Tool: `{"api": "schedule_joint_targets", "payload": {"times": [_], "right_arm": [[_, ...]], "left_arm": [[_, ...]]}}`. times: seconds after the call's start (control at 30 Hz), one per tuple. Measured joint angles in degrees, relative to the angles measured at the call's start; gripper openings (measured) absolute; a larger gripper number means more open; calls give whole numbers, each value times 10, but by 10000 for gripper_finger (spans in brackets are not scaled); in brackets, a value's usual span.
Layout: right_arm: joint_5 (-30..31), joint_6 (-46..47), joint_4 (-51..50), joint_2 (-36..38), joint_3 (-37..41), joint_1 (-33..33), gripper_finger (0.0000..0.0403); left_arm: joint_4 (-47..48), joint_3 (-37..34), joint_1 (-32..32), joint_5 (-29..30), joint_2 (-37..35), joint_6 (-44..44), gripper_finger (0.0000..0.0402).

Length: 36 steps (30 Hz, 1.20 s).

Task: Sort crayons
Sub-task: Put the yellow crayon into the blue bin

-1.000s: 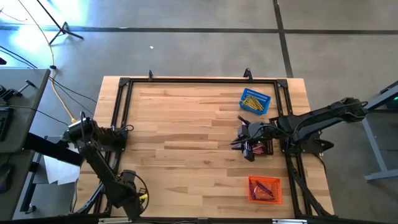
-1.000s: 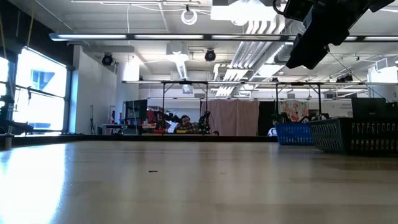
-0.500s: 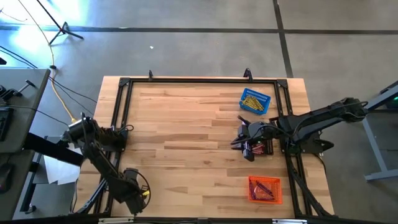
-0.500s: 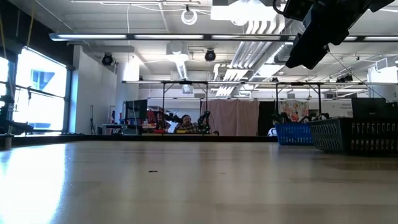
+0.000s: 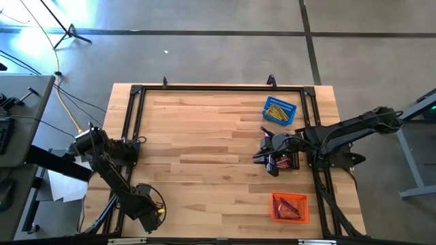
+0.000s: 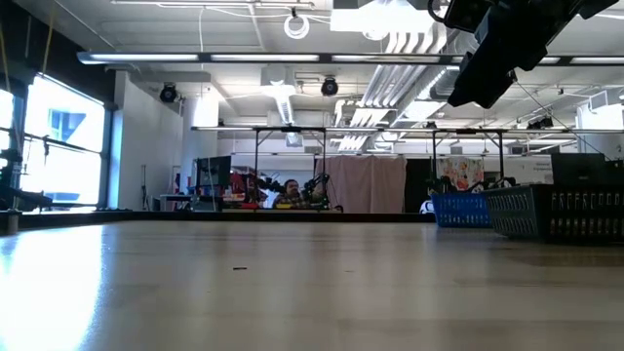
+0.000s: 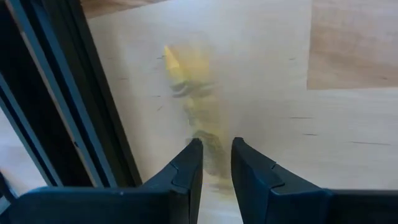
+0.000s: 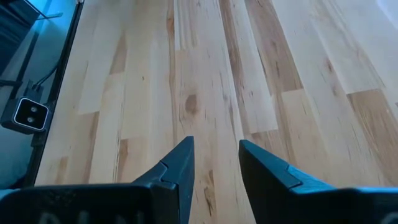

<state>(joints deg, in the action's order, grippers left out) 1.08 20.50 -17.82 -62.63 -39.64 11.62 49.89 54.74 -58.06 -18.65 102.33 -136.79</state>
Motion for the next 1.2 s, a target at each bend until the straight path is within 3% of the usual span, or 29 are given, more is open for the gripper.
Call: {"api": "schedule_joint_targets", "payload": {"times": [0.3,0.57,1.0,1.2], "right_arm": [[0,0,0,0,0,0,112],[1,0,1,0,0,0,112],[4,0,5,0,0,0,112],[6,2,5,0,0,0,112]], "left_arm": [[-8,-3,12,-18,-4,-1,67],[-65,-3,57,26,-5,45,42],[-69,-1,125,24,-4,185,15],[-63,15,171,43,-3,292,2]]}}
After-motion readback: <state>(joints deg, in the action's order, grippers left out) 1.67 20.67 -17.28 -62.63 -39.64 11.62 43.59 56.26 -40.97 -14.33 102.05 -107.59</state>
